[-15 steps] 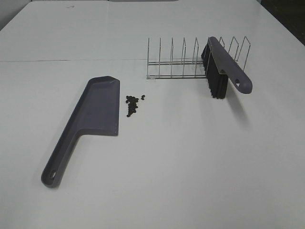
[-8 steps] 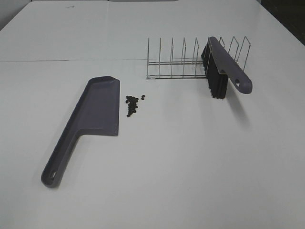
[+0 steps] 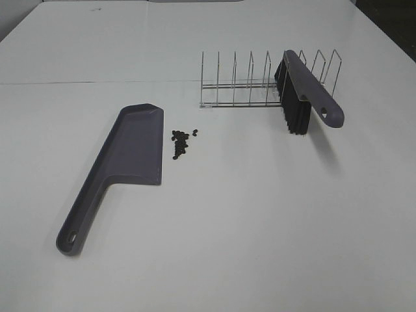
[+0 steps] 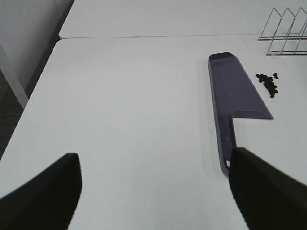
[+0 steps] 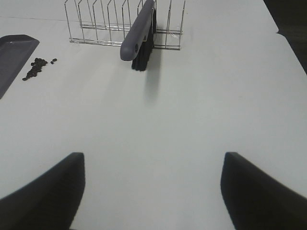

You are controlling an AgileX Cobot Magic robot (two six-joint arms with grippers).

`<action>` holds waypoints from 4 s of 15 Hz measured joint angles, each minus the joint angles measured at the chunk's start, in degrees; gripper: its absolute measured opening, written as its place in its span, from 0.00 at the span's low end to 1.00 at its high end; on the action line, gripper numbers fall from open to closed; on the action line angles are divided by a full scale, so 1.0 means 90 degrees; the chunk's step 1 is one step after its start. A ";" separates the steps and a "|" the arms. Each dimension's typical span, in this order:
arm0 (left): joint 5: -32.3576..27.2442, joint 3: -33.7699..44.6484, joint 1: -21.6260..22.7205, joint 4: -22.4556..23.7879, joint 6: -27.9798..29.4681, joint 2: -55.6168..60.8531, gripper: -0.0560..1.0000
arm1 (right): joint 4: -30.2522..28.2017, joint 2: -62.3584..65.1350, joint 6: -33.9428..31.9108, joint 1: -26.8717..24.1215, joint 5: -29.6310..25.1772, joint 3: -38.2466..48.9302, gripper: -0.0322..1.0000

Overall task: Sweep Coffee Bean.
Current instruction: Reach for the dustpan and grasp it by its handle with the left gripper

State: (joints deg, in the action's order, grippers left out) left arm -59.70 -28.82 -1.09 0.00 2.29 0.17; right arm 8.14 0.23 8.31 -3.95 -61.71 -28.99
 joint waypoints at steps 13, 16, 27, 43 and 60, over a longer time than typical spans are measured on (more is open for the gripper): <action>0.0000 0.0000 0.0000 0.0000 0.0000 0.0000 0.80 | 0.0000 0.0000 0.0000 0.0000 0.0000 0.0000 0.70; 0.0000 0.0000 0.0000 0.0000 0.0000 0.0000 0.80 | 0.0000 0.0000 0.0000 0.0000 0.0000 0.0000 0.70; 0.0000 0.0000 0.0000 0.0000 0.0000 0.0000 0.80 | 0.0000 0.0000 0.0000 0.0000 0.0000 0.0000 0.70; 0.0000 0.0000 0.0000 0.0127 0.0000 0.0000 0.80 | 0.0000 0.0000 0.0000 0.0000 0.0000 0.0000 0.70; 0.4437 -0.1070 0.0000 -0.2056 -0.1388 -0.5965 0.76 | 0.0000 0.0000 0.0000 0.0000 0.0000 0.0000 0.70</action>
State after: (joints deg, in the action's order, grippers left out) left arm -19.77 -38.45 -1.09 -18.51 -10.20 -53.51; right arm 8.14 0.23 8.31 -3.95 -61.71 -28.99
